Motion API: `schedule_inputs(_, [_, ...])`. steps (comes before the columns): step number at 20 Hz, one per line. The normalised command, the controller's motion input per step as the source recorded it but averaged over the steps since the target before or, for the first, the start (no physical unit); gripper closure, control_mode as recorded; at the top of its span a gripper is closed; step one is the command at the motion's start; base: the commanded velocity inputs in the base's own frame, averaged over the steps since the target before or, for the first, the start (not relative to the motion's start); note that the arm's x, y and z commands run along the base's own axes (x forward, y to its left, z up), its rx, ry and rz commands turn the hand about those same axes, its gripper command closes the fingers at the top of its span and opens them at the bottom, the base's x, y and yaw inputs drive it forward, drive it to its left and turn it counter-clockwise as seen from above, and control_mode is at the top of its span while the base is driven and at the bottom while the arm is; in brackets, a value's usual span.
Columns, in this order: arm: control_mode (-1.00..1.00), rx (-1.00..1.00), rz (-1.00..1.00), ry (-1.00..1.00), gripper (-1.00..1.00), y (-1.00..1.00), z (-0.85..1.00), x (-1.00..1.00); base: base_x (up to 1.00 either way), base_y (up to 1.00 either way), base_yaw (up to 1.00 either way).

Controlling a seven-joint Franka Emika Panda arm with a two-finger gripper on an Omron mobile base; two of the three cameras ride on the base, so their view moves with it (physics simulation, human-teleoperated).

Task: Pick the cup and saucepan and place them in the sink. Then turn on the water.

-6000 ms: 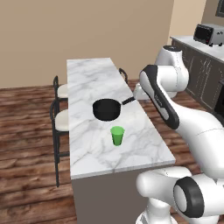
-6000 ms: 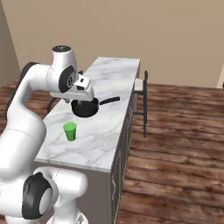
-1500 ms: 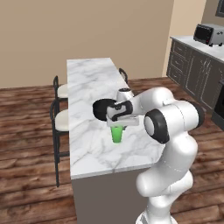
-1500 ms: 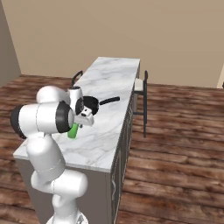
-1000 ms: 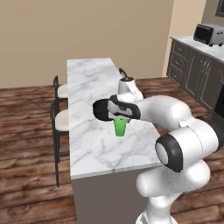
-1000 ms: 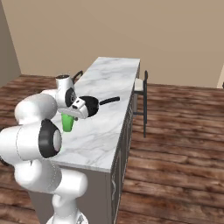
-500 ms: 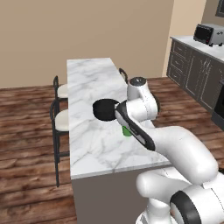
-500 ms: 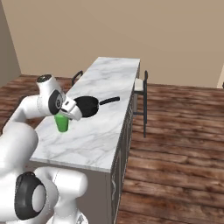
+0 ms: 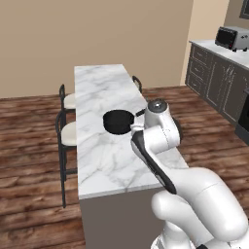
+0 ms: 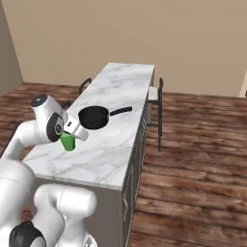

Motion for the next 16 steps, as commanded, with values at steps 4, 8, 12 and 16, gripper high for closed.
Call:
schedule_inputs(4, [-1.0,0.0,0.0,0.0,1.0,0.0,0.0,0.0,0.0,0.0,0.0])
schedule_inputs(8, [1.0,0.0,0.0,0.0,1.0,0.05,0.0,-0.04,-0.08,0.4,-0.03])
schedule_inputs(12, [1.0,0.0,0.0,0.0,1.0,0.0,0.0,0.0,-0.22,1.0,-0.06])
schedule_inputs(16, [1.0,0.0,0.0,0.0,1.0,0.0,0.0,0.0,-0.24,1.0,-0.01])
